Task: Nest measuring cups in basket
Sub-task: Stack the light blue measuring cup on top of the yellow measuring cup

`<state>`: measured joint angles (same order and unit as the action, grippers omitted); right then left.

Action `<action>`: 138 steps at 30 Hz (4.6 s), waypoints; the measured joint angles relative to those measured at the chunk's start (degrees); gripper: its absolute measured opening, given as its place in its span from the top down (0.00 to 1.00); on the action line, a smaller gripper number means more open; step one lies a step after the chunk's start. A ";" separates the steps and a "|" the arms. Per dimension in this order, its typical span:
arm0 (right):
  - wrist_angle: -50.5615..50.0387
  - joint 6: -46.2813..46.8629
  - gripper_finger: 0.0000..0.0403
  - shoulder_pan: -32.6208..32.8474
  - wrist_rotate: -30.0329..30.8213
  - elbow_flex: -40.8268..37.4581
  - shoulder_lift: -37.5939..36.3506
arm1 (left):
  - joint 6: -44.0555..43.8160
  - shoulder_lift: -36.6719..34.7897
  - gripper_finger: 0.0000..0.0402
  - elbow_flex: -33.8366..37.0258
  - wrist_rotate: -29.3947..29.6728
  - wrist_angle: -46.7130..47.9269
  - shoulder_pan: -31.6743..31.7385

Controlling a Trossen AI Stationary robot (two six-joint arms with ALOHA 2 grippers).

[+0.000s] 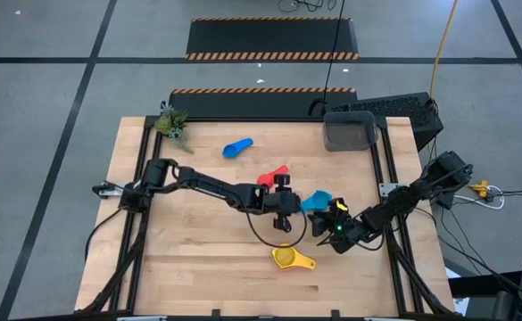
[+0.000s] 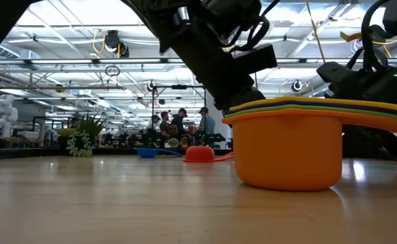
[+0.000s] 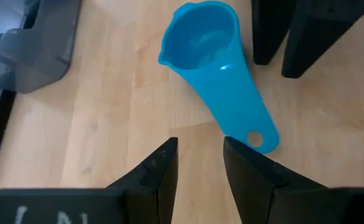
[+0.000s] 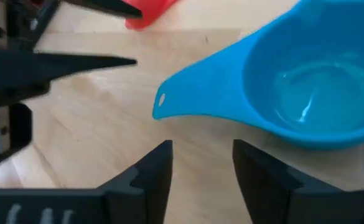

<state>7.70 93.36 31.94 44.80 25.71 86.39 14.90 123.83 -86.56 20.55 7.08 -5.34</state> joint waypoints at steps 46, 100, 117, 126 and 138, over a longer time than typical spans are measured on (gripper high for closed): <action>1.11 -2.56 0.34 0.00 2.97 0.02 -0.02 | 2.91 2.75 0.67 -0.02 -5.24 -8.92 1.80; 2.02 -4.07 0.48 -0.02 1.59 0.02 -0.02 | 2.60 6.82 0.67 0.07 -19.05 -17.06 2.57; 1.12 -7.46 0.99 -0.07 -3.05 0.02 -0.08 | 1.22 -0.06 0.67 -0.04 -13.95 -5.71 2.53; 0.25 -18.91 0.99 -0.48 -13.28 -0.02 -7.73 | 2.88 -2.74 0.67 0.01 -9.35 -3.47 1.25; -4.08 -32.17 1.00 -0.88 -22.26 -0.04 -23.34 | 3.76 -11.49 0.67 0.02 2.41 3.57 -3.35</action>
<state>3.61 61.19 31.06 22.54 25.67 63.05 18.65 112.34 -86.54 22.96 10.65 -8.69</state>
